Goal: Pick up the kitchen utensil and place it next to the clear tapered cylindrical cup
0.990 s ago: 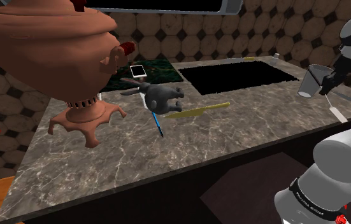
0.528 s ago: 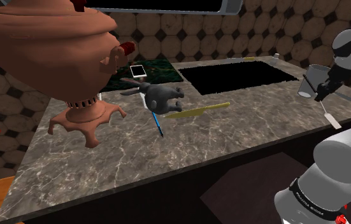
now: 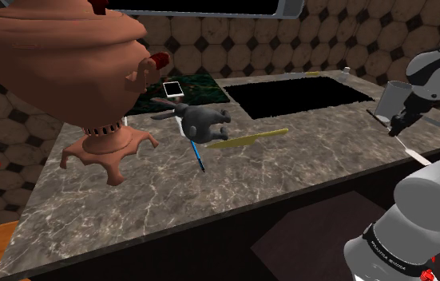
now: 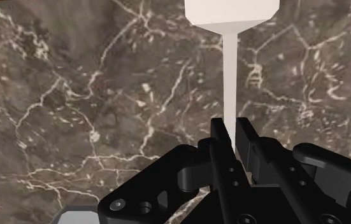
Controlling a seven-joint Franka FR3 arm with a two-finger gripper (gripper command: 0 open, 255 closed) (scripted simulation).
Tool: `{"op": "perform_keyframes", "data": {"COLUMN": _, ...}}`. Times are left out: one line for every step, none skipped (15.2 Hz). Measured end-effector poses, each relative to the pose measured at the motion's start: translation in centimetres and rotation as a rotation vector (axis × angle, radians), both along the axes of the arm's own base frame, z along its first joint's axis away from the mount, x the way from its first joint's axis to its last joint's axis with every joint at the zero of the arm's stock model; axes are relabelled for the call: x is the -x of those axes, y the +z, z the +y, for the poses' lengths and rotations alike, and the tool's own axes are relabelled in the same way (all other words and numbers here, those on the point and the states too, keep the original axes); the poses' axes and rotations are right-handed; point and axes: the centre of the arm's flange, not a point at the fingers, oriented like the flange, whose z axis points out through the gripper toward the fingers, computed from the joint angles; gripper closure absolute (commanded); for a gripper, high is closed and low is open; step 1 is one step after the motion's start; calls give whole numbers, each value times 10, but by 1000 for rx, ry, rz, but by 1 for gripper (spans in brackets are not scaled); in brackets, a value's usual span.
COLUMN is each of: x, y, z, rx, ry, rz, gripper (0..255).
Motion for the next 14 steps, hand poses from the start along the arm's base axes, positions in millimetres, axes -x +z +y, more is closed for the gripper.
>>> {"op": "perform_keyframes", "data": {"x": 0, "y": -6, "z": 0, "rx": 0, "ry": 0, "rz": 0, "gripper": 255}}
{"op": "perform_keyframes", "data": {"x": -1, "y": -9, "z": 0, "rx": 0, "ry": 0, "rz": 0, "gripper": 255}}
{"op": "perform_keyframes", "data": {"x": -1, "y": -11, "z": 1, "rx": 0, "ry": 0, "rz": 0, "gripper": 255}}
{"op": "perform_keyframes", "data": {"x": -1, "y": -12, "z": 1, "rx": 0, "ry": 0, "rz": 0, "gripper": 255}}
{"op": "perform_keyframes", "data": {"x": -1, "y": -13, "z": 1, "rx": 1, "ry": 0, "rz": 0, "gripper": 255}}
{"op": "perform_keyframes", "data": {"x": -1, "y": -13, "z": 1, "rx": 1, "ry": 0, "rz": 0, "gripper": 255}}
{"op": "perform_keyframes", "data": {"x": -1, "y": -13, "z": 1, "rx": 1, "ry": 0, "rz": 0, "gripper": 255}}
{"op": "perform_keyframes", "data": {"x": -1, "y": -13, "z": 1, "rx": 1, "ry": 0, "rz": 0, "gripper": 255}}
{"op": "perform_keyframes", "data": {"x": -1, "y": -13, "z": 1, "rx": 1, "ry": 0, "rz": 0, "gripper": 0}}
{"op": "perform_keyframes", "data": {"x": -1, "y": -13, "z": 1, "rx": 1, "ry": 0, "rz": 0, "gripper": 0}}
{"op": "perform_keyframes", "data": {"x": -1, "y": -13, "z": 1, "rx": 1, "ry": 0, "rz": 0, "gripper": 0}}
{"op": "perform_keyframes", "data": {"x": -1, "y": -13, "z": 1, "rx": 1, "ry": 0, "rz": 0, "gripper": 0}}
{"op": "perform_keyframes", "data": {"x": -1, "y": -13, "z": 1, "rx": 1, "ry": 0, "rz": 0, "gripper": 0}}
{"op": "perform_keyframes", "data": {"x": -1, "y": -13, "z": 1, "rx": 1, "ry": 0, "rz": 0, "gripper": 0}}
